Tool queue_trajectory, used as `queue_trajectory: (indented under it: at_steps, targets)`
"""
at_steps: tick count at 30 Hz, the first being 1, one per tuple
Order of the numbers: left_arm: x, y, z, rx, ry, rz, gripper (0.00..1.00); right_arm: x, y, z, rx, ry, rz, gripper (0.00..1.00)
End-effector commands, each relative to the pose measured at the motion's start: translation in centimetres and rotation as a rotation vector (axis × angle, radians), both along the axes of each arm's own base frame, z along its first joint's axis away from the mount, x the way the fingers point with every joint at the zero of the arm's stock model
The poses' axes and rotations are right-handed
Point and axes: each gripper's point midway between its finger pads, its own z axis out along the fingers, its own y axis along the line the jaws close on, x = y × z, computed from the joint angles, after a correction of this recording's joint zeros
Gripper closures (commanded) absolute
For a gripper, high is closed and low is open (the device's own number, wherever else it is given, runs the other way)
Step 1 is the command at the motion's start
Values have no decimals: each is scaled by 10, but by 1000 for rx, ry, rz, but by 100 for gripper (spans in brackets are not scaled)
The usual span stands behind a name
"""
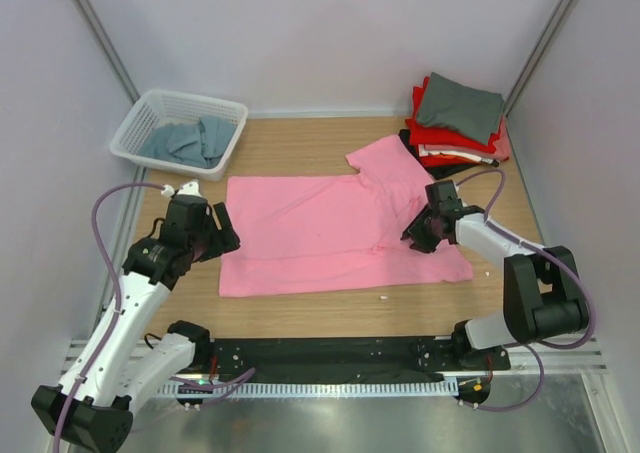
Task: Fold and stack the t-shirts
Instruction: Fold the tshirt
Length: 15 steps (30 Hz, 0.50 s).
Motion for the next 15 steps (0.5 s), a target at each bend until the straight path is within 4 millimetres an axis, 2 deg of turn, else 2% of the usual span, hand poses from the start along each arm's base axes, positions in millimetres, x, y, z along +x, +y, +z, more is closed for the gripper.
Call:
queue_trajectory:
  at_steps: [1, 4, 7, 9, 11, 14, 15]
  targets:
    - [7, -1, 7, 0, -40, -16, 27, 26, 3, 16, -9, -88, -2, 60]
    - [7, 0, 8, 2, -45, -12, 27, 28, 4, 12, -9, -80, 2, 71]
    - [6, 1, 8, 1, -47, -9, 27, 30, 6, 11, -11, -73, 13, 88]
    - [7, 1, 9, 1, -50, -8, 27, 34, 10, 16, -10, -82, 21, 94]
    - [6, 1, 10, 0, -53, -5, 27, 37, 14, 19, -15, -86, 28, 97]
    - [6, 2, 11, 0, -61, -1, 27, 45, 32, 32, -11, -97, 75, 98]
    - [6, 2, 12, -1, -63, -1, 27, 50, 30, 32, -39, -104, 67, 99]
